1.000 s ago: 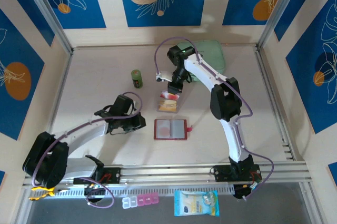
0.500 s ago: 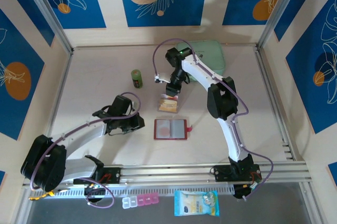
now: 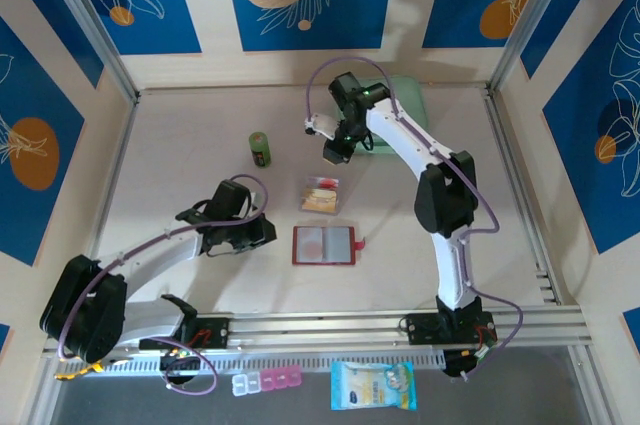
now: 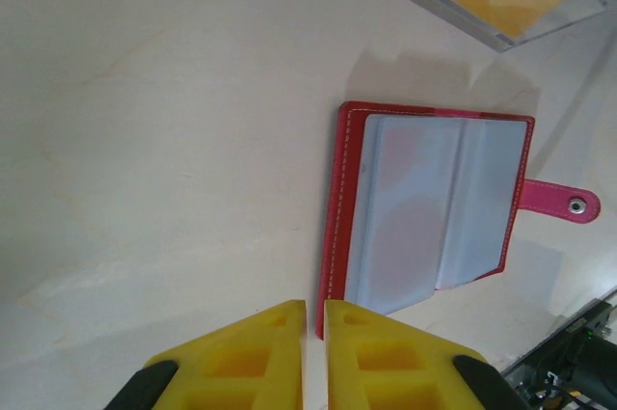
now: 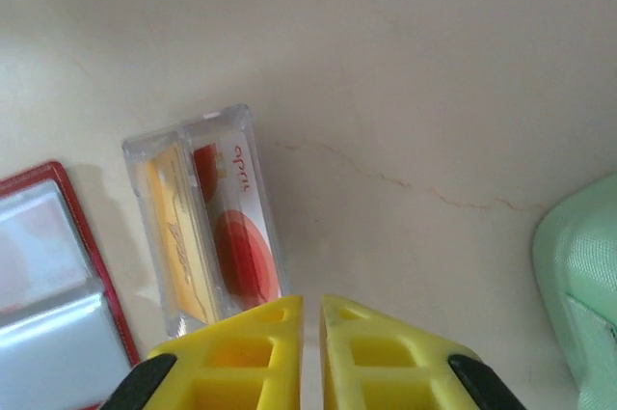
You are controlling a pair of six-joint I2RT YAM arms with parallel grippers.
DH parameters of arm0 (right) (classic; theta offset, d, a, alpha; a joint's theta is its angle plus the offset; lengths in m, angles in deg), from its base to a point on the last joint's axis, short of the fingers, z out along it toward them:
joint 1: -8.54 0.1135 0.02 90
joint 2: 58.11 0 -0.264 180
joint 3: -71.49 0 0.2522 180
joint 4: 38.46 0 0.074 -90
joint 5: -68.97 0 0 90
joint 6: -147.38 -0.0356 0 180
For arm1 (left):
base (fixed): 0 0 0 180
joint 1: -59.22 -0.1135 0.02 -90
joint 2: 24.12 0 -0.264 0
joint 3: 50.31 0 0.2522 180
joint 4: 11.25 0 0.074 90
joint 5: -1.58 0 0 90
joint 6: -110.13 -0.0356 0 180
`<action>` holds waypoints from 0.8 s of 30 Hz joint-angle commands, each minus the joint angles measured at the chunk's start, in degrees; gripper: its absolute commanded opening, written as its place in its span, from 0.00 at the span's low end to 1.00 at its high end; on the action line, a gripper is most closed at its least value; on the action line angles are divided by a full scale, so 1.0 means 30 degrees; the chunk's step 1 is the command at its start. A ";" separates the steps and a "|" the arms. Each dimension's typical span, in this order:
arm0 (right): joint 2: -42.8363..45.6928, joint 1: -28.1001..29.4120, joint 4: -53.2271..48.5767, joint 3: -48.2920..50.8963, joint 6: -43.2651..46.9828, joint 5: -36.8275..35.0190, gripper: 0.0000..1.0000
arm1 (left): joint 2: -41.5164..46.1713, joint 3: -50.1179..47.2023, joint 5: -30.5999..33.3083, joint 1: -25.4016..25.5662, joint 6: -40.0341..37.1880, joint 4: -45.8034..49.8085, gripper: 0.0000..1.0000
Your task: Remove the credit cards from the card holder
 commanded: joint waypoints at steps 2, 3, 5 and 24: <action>0.1889 0.0196 0.2177 0.2214 -0.3422 0.0896 0.12 | -0.0473 -0.0229 -0.0947 -0.0156 0.0259 -0.1032 0.12; 0.2332 0.0255 0.2684 0.2849 -0.4233 0.0962 0.12 | -0.0570 -0.0258 -0.1013 -0.0128 0.0304 -0.1207 0.12; 0.3130 0.0340 0.3571 0.3989 -0.5855 0.1090 0.12 | -0.0818 -0.0301 -0.1184 -0.0091 0.0418 -0.1548 0.11; 0.8450 0.0987 1.0967 1.5212 -1.9210 0.3069 0.11 | -0.4700 0.0928 -0.1341 0.2201 0.1169 -0.3661 0.07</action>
